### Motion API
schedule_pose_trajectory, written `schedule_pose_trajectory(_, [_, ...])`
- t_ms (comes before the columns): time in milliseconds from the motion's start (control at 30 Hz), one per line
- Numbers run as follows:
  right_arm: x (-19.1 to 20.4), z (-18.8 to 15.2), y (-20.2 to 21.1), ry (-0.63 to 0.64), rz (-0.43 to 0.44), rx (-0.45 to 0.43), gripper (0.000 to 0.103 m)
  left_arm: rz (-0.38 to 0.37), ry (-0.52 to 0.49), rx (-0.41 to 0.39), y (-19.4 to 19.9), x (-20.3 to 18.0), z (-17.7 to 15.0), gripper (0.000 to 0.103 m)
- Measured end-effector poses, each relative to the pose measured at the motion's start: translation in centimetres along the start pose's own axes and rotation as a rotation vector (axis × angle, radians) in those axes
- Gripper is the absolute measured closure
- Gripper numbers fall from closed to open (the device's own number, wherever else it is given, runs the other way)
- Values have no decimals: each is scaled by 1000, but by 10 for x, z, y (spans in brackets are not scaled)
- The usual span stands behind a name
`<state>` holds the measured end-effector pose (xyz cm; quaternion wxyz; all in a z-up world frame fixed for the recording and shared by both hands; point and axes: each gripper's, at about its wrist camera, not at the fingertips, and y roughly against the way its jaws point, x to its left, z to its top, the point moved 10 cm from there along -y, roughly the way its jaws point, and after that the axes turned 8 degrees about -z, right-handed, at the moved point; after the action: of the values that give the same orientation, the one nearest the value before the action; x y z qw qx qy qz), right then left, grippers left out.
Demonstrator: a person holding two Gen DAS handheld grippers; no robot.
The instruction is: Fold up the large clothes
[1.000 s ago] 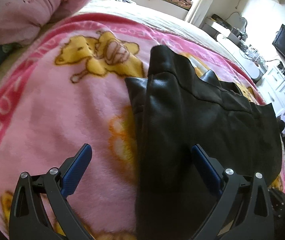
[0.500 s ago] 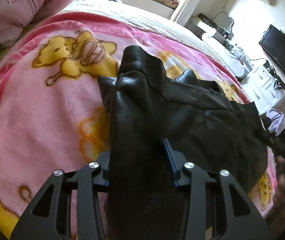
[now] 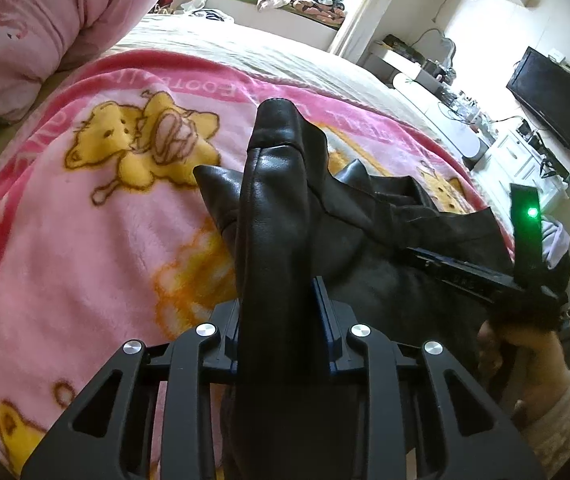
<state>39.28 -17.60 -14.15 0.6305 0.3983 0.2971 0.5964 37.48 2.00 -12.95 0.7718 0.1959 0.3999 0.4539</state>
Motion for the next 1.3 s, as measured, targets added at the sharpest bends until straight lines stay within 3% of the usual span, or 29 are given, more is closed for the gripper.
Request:
schedule_pose_trajectory(67, [-1, 2, 13, -15, 41, 2, 88, 2, 6, 5, -1, 2, -1, 76])
schedule_pose_trajectory(200, [4, -3, 55, 19, 69, -92, 80, 9, 17, 17, -4, 7, -4, 72])
schedule_pose_trajectory(267, [10, -16, 73, 63, 71, -124, 75, 20, 28, 28, -9, 11, -7, 67])
schedule_pose_trajectory(467, [18, -62, 104, 120, 97, -154, 75, 4, 83, 41, -17, 24, -14, 52])
schedule_pose_trajectory(533, [18, -77, 110, 110, 115, -142, 75, -9, 96, 40, -18, 25, -15, 54])
schedule_pose_trajectory(700, [13, -110, 85, 101, 75, -53, 76, -24, 74, 11, -10, 14, -11, 75])
schedule_pose_trajectory(833, [13, -115, 70, 122, 33, -82, 76, -46, 32, -36, 9, -9, 1, 81])
schedule_pose_trajectory(900, [17, -113, 84, 142, 28, -116, 66, -57, 18, -47, 15, -18, 6, 82])
schedule_pose_trajectory(967, [27, -112, 109, 162, 65, -203, 34, -65, 8, -52, 21, -26, 10, 82])
schedule_pose_trajectory(1033, [48, -115, 140, 243, 74, -324, 24, -68, 4, -49, 24, -32, 13, 82])
schedule_pose_trajectory(1200, [108, -127, 159, 458, 4, -486, 17, -56, -33, -34, 31, -52, 20, 82])
schedule_pose_trajectory(1300, [131, -130, 146, 547, -56, -522, 17, -45, -60, -24, 34, -62, 26, 82])
